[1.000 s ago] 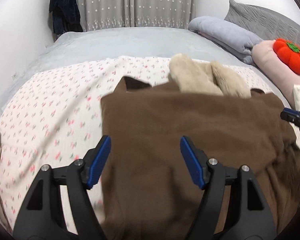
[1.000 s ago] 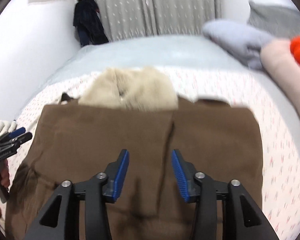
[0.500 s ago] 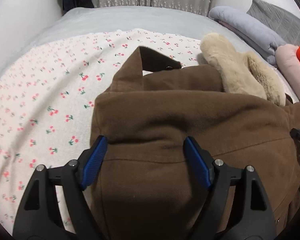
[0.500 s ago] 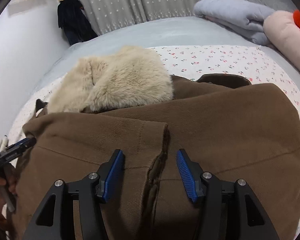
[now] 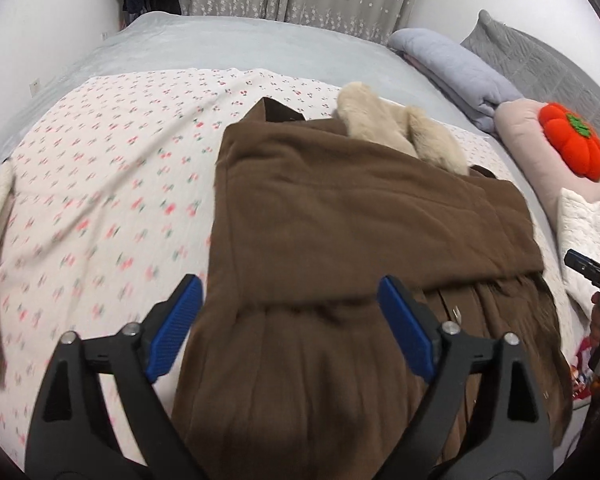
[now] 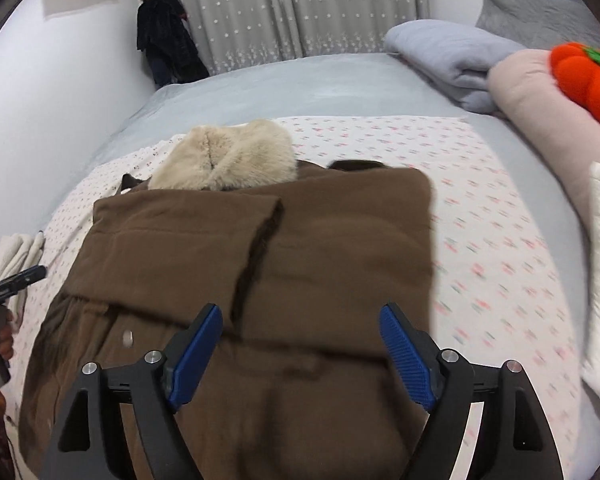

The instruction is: Fold large clothes

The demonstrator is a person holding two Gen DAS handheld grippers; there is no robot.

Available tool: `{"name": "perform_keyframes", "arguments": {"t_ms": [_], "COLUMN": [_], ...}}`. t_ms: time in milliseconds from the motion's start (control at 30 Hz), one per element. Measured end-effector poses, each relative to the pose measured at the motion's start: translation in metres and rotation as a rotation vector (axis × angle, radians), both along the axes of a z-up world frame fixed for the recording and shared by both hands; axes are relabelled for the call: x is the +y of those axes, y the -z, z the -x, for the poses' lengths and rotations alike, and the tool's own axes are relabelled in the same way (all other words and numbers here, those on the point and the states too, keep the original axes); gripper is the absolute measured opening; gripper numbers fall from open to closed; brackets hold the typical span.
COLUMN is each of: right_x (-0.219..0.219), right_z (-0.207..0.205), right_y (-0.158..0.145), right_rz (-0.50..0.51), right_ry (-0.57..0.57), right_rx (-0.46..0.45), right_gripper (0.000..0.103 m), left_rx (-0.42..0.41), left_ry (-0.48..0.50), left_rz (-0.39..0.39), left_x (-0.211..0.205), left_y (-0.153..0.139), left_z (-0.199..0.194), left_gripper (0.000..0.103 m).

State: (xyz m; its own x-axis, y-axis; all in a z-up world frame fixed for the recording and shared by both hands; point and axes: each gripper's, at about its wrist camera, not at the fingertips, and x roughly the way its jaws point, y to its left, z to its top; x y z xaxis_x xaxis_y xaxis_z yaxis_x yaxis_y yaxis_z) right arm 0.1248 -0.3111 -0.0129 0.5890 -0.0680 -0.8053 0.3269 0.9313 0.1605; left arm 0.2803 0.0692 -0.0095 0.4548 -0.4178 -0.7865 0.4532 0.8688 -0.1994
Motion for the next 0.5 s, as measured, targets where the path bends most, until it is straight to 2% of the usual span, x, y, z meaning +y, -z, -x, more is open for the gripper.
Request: {"name": "perform_keyframes", "arguments": {"t_ms": [133, 267, 500], "right_x": [0.000, 0.003, 0.018], "right_z": [0.041, 0.076, 0.128], "right_y": [-0.010, -0.014, 0.004], "right_rz": [0.003, -0.024, -0.009], "right_ry": [-0.005, -0.015, -0.030], "right_rx": [0.010, 0.017, 0.096], "right_gripper": [0.083, 0.084, 0.084], "left_rx": [0.003, -0.002, 0.006], "left_ry": [0.002, 0.023, 0.048], "left_rz": [-0.010, -0.075, -0.149], "left_x": [0.025, 0.045, 0.082], "left_y": [-0.008, -0.003, 0.016], "left_z": [0.032, 0.061, 0.109], "left_gripper": [0.100, 0.101, 0.101]}}
